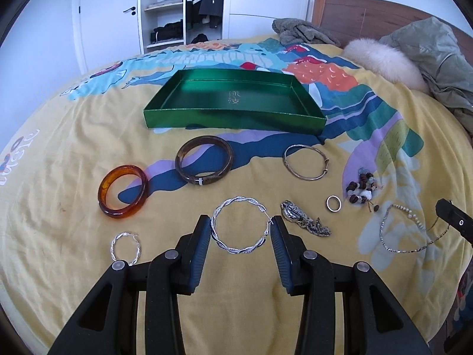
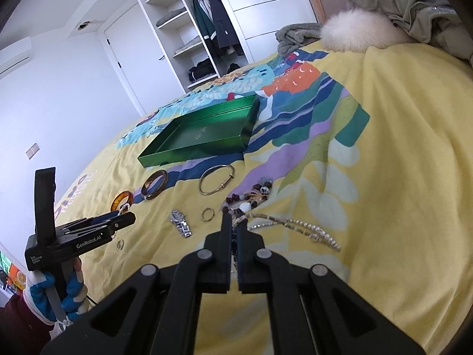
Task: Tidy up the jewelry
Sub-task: 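Carry the hoop with the left tool while the right tool carries the necklace to the green tray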
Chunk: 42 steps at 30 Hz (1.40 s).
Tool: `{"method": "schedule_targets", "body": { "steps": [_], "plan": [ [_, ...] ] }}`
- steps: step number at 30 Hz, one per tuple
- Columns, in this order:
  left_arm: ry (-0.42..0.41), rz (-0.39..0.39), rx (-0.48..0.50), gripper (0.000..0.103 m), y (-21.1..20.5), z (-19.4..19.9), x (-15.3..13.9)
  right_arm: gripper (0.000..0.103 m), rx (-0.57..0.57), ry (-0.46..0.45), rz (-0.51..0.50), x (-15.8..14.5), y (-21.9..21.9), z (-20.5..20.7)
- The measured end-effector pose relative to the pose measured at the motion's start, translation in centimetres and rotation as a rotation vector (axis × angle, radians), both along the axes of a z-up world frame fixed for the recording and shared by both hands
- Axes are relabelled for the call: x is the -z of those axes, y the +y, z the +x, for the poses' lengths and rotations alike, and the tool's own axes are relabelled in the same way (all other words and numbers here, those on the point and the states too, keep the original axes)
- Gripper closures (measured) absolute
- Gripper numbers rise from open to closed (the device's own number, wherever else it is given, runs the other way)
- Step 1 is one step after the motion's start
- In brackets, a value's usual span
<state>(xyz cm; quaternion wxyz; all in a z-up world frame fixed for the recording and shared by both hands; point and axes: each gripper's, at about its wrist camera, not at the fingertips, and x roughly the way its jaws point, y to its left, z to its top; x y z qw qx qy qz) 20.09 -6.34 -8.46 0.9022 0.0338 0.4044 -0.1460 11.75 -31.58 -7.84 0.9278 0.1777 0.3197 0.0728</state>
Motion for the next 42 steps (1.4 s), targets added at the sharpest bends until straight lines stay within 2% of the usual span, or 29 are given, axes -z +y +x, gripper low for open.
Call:
{"method": "schedule_targets", "body": {
  "steps": [25, 33, 42],
  "plan": [
    [-0.186, -0.116, 0.006, 0.062, 3.2, -7.6, -9.0, 0.101, -0.139, -0.145, -0.082, -10.5, 3.5, -5.8],
    [-0.217, -0.123, 0.000, 0.062, 4.2, -7.9, -10.8, 0.101, -0.174, -0.189, -0.132, -13.4, 5.4, -6.1],
    [-0.235, -0.109, -0.001, 0.062, 3.9, -6.7, -12.1, 0.101, -0.193, -0.221, -0.158, -15.6, 5.9, -4.4]
  ]
}}
